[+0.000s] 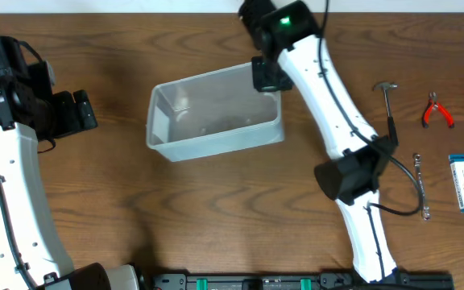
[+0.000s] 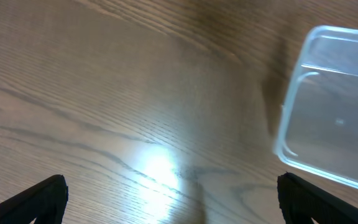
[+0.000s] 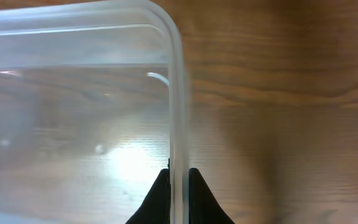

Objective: Pack container
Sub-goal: 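Drag the gripped container rightward toward the table center with the right gripper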

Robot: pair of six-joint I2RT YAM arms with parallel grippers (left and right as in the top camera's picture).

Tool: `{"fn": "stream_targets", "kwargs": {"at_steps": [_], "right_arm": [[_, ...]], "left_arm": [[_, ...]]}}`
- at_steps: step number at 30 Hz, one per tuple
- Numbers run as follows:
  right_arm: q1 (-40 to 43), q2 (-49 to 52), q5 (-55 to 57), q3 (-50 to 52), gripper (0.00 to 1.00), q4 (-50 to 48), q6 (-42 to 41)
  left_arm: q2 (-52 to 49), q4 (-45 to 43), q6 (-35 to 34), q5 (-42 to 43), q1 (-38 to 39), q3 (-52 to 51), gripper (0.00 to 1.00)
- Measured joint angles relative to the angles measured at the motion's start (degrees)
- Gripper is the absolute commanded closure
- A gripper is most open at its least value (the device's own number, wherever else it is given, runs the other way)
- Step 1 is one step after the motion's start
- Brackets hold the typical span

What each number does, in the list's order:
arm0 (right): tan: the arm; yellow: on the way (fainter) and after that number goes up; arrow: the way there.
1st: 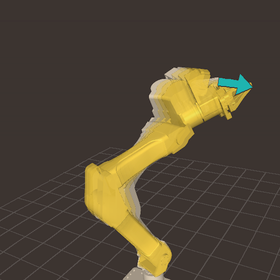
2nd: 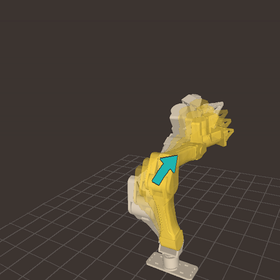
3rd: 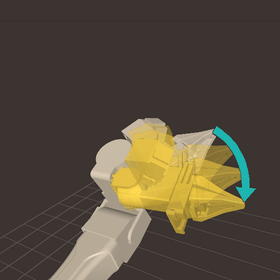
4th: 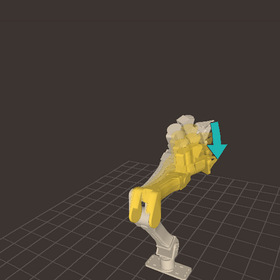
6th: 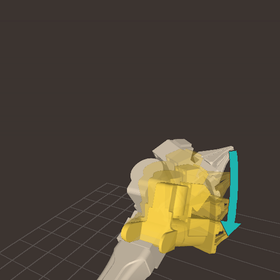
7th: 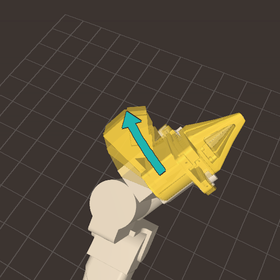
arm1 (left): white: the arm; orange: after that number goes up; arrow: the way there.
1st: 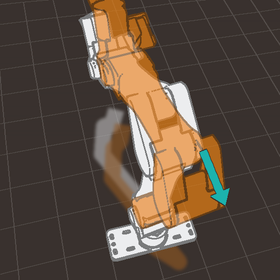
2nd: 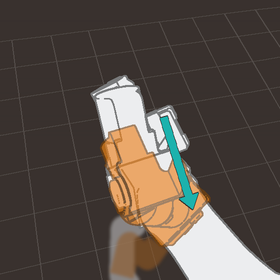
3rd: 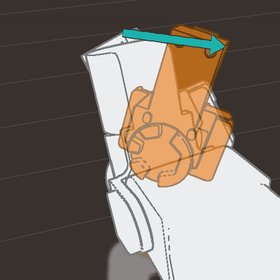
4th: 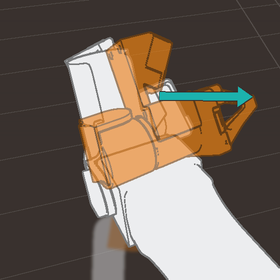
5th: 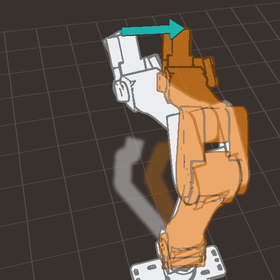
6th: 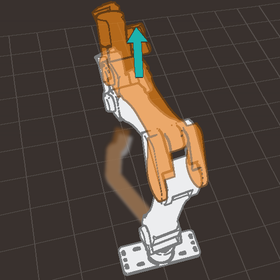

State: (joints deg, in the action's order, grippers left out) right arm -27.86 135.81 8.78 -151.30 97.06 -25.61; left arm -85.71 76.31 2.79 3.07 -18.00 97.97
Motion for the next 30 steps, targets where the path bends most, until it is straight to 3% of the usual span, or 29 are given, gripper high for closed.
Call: {"fn": "stream_targets", "kwargs": {"at_steps": [14,30], "right_arm": [[5.2,-19.4,0.0,25.2,0.99,-1.2,2.2],[7.1,-20.0,0.0,40.8,0.99,-9.0,3.8]], "left_arm": [[0.0,0.7,0.0,0.0,0.0,0.0,0.02],[0.0,1.7,0.0,0.0,0.0,0.0,0.02]]}}
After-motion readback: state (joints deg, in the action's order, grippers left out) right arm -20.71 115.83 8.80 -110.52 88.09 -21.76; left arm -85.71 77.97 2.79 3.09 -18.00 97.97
